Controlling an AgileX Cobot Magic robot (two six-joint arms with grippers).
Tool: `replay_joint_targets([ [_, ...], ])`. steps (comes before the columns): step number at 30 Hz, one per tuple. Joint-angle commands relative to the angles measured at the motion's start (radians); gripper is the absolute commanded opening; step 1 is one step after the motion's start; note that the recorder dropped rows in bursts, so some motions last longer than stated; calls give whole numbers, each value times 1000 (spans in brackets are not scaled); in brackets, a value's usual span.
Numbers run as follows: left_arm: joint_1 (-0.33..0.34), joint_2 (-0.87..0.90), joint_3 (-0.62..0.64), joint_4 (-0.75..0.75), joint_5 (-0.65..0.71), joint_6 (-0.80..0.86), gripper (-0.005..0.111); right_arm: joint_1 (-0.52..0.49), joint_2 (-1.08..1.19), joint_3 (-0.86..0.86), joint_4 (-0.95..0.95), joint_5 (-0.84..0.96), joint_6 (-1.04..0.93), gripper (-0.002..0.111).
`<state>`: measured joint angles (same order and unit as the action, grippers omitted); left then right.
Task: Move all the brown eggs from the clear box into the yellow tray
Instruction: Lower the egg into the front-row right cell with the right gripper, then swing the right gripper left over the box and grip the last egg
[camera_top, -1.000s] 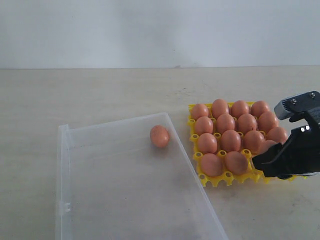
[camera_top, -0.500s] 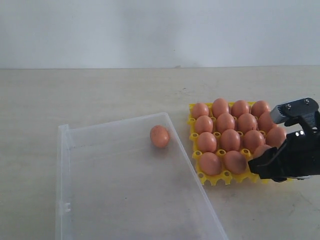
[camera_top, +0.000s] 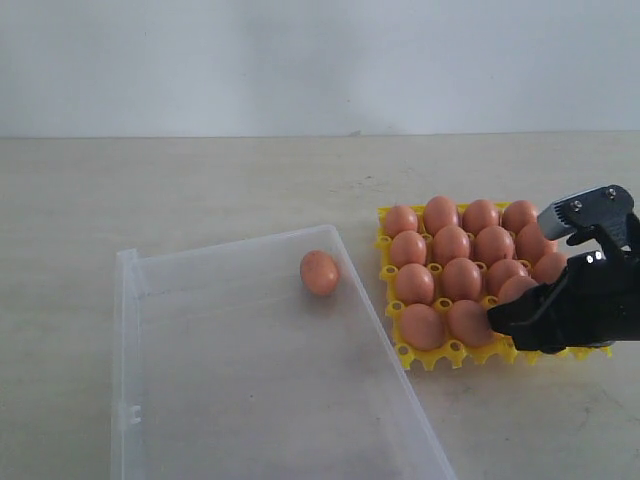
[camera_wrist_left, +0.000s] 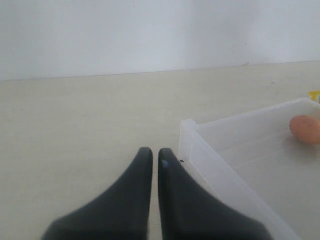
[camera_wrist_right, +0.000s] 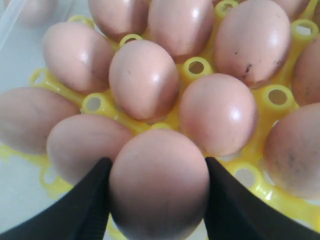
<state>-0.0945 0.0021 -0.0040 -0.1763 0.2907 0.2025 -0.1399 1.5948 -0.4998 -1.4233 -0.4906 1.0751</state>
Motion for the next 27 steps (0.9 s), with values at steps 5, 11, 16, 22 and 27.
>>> replay_joint_targets([
  [5, -8, -2, 4, 2, -7, 1, 4, 2, 1, 0, 11, 2, -31, 0],
  [11, -8, -2, 4, 2, -7, 1, 4, 2, 1, 0, 19, 38, -31, 21],
  [16, -8, -2, 4, 2, -7, 1, 4, 2, 1, 0, 24, 61, -31, 44],
  [22, -8, -2, 4, 2, -7, 1, 4, 2, 1, 0, 46, 40, -29, 56],
  [27, -8, -2, 4, 2, -7, 1, 4, 2, 1, 0, 78, 40, -55, 66],
])
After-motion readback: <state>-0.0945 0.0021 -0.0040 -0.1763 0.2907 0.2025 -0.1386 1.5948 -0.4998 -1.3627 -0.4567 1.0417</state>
